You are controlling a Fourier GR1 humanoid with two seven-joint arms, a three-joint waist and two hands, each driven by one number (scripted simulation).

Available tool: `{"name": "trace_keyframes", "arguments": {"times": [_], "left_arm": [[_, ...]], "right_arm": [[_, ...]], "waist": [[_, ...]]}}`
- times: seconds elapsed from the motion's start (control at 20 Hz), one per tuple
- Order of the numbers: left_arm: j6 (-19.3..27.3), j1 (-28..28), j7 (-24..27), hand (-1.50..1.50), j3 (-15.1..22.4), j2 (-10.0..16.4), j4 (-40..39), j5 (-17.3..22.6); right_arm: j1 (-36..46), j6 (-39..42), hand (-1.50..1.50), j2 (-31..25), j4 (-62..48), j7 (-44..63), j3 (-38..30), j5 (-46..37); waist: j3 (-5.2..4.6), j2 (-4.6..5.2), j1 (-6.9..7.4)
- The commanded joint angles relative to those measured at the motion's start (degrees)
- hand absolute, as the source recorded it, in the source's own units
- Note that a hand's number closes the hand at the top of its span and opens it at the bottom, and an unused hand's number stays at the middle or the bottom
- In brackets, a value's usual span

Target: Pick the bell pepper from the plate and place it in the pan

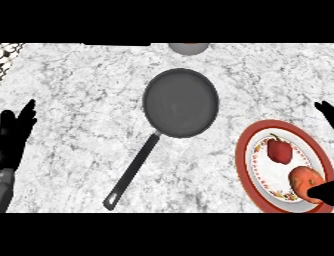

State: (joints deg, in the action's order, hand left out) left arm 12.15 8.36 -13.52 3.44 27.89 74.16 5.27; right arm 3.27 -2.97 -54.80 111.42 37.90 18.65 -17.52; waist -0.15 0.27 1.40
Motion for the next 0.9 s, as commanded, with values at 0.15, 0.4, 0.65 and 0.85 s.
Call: {"name": "trace_keyframes", "arguments": {"times": [0.15,0.4,0.65,0.85], "left_arm": [[-1.86,-5.07,4.05,0.0,-1.78,-0.55,0.9,-0.99],[-0.82,-0.88,1.01,0.0,-3.04,-2.93,-0.8,-3.38],[-4.32,0.84,-2.68,0.0,-5.96,-0.87,1.1,-2.89],[-3.86,-0.91,0.56,0.0,-6.11,-4.44,-0.29,-6.17]], "right_arm": [[10.38,7.71,-1.5,11.45,-7.99,8.2,5.67,-6.81],[8.14,7.51,-1.5,17.78,-12.16,7.15,6.55,-15.8],[6.67,10.28,-1.5,20.53,-13.41,5.76,5.06,-19.38],[6.6,15.33,-1.5,22.25,-14.13,2.24,-0.13,-20.01]], "waist": [[0.13,-0.21,-0.47],[0.15,-0.26,-1.26],[0.16,-0.3,-1.27],[0.15,-0.29,-1.38]]}}
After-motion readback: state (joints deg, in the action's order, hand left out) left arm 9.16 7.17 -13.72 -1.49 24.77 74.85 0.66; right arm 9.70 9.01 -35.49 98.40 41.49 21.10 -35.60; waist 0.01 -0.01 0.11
